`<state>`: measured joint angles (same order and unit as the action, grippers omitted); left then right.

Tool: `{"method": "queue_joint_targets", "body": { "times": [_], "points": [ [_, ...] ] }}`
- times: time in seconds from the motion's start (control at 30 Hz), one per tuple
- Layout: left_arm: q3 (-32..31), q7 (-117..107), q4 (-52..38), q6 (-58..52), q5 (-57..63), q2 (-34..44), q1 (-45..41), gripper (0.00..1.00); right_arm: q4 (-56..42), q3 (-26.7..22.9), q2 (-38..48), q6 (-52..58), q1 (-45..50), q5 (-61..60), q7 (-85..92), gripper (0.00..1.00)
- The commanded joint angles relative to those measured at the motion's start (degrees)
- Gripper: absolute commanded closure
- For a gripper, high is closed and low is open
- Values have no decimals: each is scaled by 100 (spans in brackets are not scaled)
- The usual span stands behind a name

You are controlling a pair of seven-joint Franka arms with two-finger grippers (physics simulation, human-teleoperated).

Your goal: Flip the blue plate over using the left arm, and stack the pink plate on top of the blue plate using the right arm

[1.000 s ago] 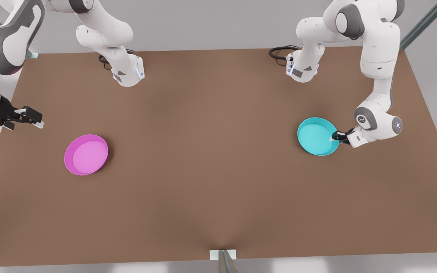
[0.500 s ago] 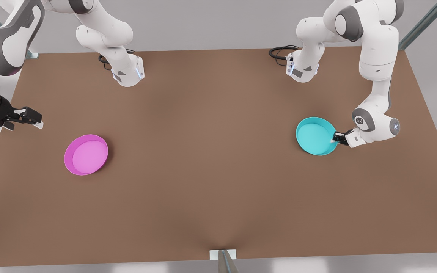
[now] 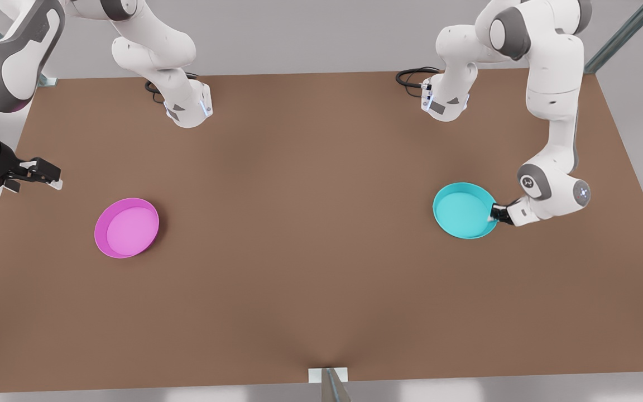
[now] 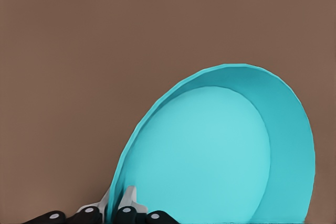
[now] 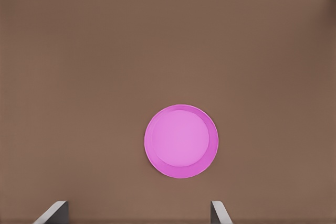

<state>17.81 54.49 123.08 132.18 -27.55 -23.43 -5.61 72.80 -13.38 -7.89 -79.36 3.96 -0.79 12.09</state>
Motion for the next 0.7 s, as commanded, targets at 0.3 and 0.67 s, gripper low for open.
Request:
{"method": "queue_joint_targets", "body": {
  "times": [0.3,0.67],
  "points": [
    [206,-3690,-1937,-2477,1613,946,-660,79,-3,-15,-29,0,-10,-18,40,0],
    [1241,-8735,-5478,-3717,2896,-468,-3533,79,32,-33,-38,17,-18,-26,31,0]
  ]
}}
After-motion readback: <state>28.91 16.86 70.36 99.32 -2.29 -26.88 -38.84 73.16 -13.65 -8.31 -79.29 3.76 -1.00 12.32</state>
